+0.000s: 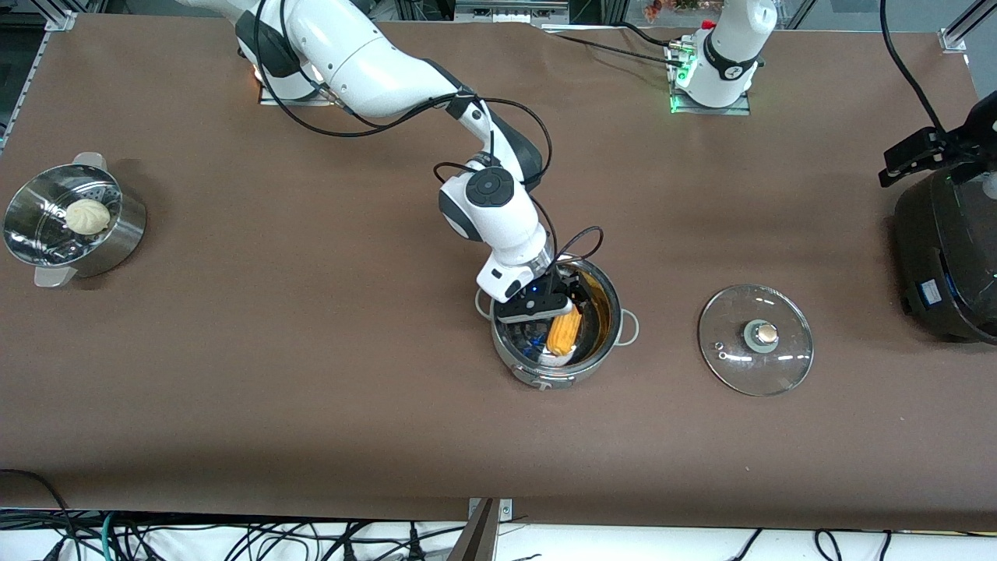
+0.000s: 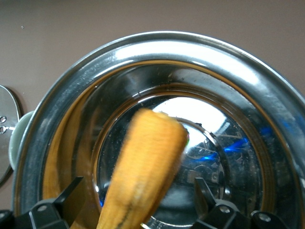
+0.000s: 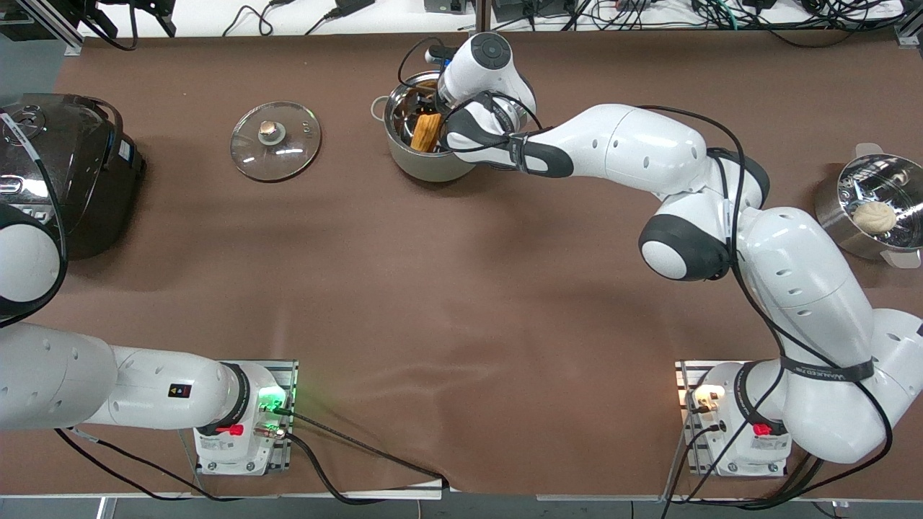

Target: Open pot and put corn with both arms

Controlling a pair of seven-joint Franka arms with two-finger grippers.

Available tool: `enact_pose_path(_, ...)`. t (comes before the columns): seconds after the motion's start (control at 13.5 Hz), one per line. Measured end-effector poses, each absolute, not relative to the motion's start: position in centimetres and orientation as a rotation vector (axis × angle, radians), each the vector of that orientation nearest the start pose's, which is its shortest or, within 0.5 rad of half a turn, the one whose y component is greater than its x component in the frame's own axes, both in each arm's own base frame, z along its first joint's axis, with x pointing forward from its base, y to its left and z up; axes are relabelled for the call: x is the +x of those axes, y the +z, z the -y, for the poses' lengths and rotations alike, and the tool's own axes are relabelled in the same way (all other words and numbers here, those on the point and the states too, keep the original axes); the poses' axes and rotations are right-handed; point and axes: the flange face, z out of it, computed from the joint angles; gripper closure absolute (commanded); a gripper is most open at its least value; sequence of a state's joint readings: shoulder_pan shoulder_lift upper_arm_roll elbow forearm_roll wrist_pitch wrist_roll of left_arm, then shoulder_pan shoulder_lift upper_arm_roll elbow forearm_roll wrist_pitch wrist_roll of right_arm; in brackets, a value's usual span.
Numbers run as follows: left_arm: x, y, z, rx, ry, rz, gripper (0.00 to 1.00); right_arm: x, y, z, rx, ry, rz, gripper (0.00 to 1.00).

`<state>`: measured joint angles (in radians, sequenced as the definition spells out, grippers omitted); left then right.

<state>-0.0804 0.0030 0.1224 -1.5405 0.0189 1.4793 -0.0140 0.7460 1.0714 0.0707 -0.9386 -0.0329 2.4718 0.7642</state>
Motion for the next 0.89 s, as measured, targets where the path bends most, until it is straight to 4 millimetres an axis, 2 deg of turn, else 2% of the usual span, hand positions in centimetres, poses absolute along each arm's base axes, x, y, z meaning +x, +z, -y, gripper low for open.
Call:
enact_pose_path(0.15, 54.7, 62.8, -2.5, -3.119, 0.105, 0.099, 0.0, 58.2, 28.3, -58.4, -2.802, -0.388, 0.036, 0.0)
enact_pose_path(0.37, 54.7, 62.7, -2.5, -3.119, 0.105, 0.103, 0.0, 58.1, 35.2, -57.5, -2.856, -0.34, 0.036, 0.0)
enact_pose_path(0.52, 54.7, 62.8, -2.5, -3.119, 0.105, 0.105, 0.0, 58.3, 39.8, -55.5, -2.905, -0.31, 0.079, 0.0)
enact_pose_path(0.67, 54.7, 62.8, -2.4, -3.119, 0.104, 0.102, 0.0, 59.3, 43.3, -52.0, -2.965, -0.247, 0.164, 0.0)
enact_pose_path(0.74, 54.7, 62.8, -2.2, -3.119, 0.104, 0.098, 0.0, 60.1, 44.9, -49.6, -2.987, -0.191, 0.184, 0.0)
enact_pose_path(0.89, 54.7, 62.8, -2.0, -3.119, 0.103, 0.093, 0.0, 62.4, 48.8, -42.5, -3.031, -0.079, 0.127, 0.0)
